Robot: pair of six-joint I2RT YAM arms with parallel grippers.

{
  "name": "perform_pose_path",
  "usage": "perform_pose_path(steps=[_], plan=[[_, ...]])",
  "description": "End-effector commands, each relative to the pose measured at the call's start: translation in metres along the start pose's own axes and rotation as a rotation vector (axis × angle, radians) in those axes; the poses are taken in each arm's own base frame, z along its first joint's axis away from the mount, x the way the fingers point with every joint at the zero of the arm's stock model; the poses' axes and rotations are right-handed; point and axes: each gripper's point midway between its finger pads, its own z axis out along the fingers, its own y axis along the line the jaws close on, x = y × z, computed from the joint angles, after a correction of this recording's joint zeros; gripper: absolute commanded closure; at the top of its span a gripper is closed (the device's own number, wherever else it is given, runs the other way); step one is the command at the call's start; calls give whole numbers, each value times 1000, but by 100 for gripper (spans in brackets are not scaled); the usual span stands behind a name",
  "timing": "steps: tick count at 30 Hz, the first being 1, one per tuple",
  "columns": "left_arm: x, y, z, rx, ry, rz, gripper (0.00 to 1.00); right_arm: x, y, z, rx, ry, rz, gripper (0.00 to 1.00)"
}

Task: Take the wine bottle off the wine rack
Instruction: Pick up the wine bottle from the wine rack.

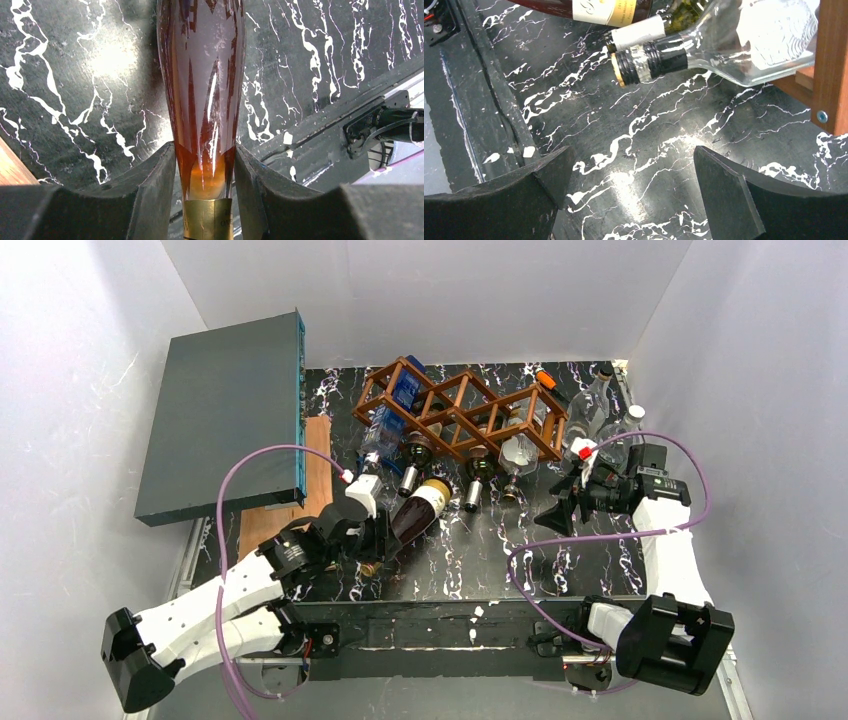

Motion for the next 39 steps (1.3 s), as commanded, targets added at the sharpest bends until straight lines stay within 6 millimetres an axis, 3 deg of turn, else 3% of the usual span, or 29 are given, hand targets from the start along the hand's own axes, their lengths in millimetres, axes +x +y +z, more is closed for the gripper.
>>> perform_pose_path(steps=[1, 7, 12, 21, 29, 39], plan=[[-47, -43, -29, 149, -108, -84, 100, -16, 14, -8, -44, 9, -114, 2], [-40, -51, -29, 170, -49, -123, 100, -26, 29, -8, -104, 63, -172, 2], [-33, -59, -22, 198, -1, -167, 100, -37, 48, 6, -195, 91, -244, 2], [-29, -66, -17, 208, 40, -237, 100, -64, 79, 45, -369, 93, -492, 2], [-24, -66, -12, 212, 52, -295, 100, -69, 109, 76, -591, 6, -737, 2], [-20, -68, -7, 212, 66, -332, 100, -70, 117, 130, -665, 43, -895, 2]])
